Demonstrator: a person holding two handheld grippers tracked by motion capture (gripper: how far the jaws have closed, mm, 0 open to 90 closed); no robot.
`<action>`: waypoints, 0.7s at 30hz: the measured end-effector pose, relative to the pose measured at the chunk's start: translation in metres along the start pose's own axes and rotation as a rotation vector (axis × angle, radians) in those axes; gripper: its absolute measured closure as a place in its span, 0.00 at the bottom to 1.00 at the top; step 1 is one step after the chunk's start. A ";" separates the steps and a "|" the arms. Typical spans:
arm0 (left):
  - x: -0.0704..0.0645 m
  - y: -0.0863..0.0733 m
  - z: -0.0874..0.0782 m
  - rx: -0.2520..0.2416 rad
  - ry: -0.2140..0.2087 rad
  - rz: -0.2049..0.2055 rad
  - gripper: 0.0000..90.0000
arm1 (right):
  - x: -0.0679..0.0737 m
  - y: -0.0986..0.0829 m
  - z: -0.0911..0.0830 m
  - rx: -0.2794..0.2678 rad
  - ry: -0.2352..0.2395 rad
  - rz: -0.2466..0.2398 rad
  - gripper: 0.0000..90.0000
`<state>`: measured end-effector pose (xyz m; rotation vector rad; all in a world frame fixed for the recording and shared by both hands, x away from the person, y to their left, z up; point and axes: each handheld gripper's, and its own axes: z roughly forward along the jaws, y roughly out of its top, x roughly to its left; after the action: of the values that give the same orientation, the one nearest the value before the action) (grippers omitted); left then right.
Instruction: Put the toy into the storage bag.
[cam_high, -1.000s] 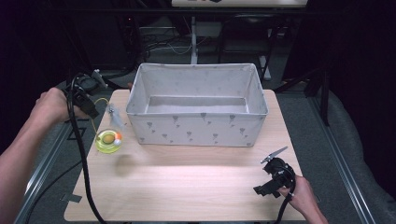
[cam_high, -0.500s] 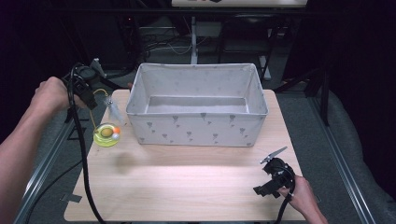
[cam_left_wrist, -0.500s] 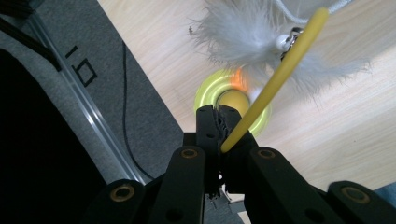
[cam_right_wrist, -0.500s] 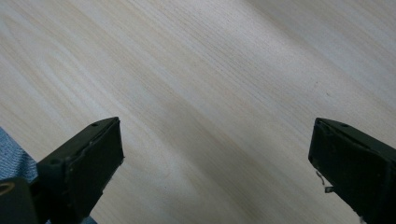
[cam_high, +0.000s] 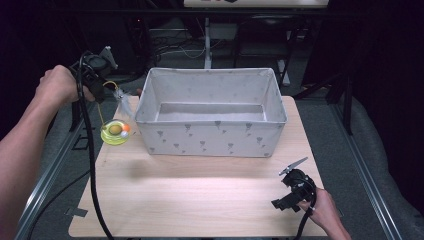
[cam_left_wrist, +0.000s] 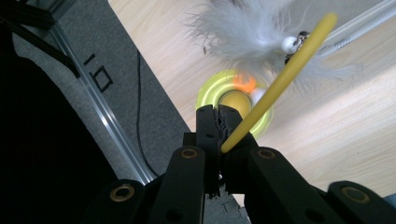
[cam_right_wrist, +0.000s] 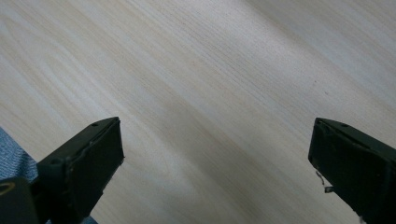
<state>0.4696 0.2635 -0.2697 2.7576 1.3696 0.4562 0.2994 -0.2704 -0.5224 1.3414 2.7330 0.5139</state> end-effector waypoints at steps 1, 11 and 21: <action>0.001 0.001 -0.002 -0.007 0.005 -0.002 0.98 | 0.000 0.000 0.000 0.001 0.000 -0.001 0.03; 0.004 0.017 -0.026 -0.021 0.046 0.003 0.98 | 0.000 -0.001 0.002 -0.018 0.006 0.011 0.03; 0.008 0.028 -0.050 -0.032 0.081 0.002 0.98 | 0.000 -0.001 0.000 0.002 -0.001 -0.004 0.03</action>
<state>0.4818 0.2477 -0.2160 2.7437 1.3633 0.5906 0.2990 -0.2705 -0.5228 1.3364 2.7353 0.5103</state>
